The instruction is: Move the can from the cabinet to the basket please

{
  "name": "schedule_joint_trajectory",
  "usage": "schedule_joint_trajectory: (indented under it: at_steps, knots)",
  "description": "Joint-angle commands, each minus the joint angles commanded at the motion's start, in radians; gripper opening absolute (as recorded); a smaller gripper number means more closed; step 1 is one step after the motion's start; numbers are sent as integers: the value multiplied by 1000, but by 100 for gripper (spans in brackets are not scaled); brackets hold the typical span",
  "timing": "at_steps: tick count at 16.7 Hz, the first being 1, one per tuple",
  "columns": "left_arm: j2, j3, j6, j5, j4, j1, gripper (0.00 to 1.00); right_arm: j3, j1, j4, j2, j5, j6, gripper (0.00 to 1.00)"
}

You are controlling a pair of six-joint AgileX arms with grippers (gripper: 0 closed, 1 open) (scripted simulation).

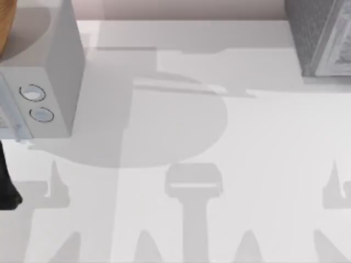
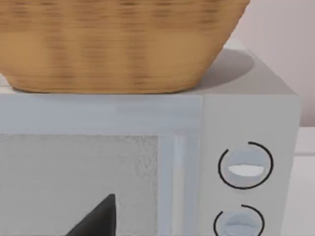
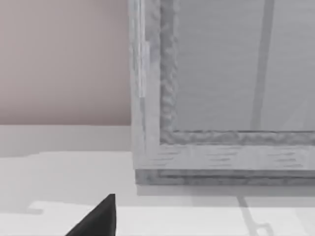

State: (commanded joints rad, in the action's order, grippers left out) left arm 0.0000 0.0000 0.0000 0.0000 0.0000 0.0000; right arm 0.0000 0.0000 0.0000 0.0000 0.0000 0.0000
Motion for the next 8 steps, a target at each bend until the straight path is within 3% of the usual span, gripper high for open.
schedule_joint_trajectory:
  at_steps: [4, 8]
  knots:
    - [0, 0, 0, 0, 0, 0, 100, 32, 2, -7, 27, 6, 1, 100]
    - [0, 0, 0, 0, 0, 0, 100, 221, 21, -54, 184, 34, 2, 100]
